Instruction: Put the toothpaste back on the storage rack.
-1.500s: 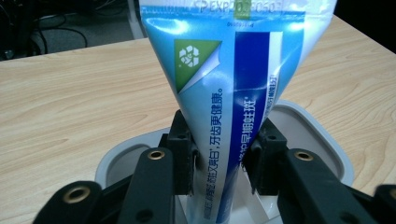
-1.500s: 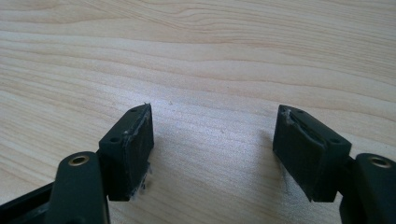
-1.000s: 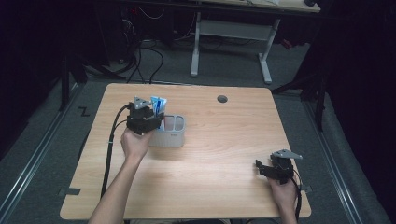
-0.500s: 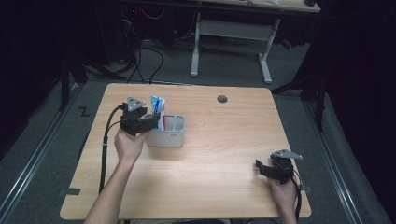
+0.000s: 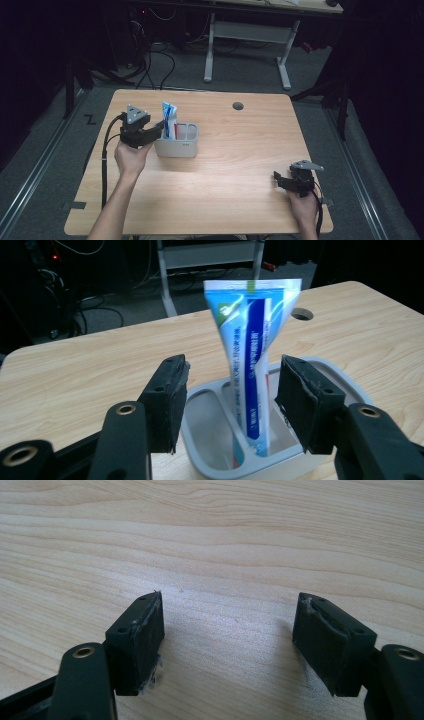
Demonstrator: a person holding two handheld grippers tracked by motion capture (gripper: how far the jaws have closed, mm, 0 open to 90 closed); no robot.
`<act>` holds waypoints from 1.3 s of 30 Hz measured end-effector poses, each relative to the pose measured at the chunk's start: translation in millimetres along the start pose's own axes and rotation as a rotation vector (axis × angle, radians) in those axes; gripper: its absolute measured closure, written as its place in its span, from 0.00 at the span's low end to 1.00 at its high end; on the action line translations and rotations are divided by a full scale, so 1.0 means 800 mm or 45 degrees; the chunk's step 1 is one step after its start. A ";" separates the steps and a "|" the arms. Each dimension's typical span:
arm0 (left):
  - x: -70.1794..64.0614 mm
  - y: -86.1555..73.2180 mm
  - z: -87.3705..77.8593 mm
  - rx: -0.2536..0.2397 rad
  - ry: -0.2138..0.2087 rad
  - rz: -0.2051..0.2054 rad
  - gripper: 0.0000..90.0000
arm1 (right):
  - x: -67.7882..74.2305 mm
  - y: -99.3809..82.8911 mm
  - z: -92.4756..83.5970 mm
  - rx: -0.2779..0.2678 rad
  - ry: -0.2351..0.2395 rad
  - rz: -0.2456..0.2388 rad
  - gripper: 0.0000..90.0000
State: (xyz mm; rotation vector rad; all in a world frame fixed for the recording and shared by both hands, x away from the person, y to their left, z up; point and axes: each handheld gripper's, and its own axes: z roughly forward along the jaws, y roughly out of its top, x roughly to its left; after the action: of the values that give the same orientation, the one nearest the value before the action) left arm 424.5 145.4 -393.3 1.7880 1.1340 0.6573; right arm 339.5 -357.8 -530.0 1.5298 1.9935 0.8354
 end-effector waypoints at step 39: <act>0.029 -0.033 -0.043 0.000 0.046 -0.062 0.53 | 0.001 0.000 0.000 0.003 -0.003 -0.002 0.32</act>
State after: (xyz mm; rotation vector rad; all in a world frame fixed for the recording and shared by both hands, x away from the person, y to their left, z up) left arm 396.1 184.5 -401.5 1.7494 1.1976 0.6631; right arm 338.9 -357.4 -530.0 1.5293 1.9948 0.8307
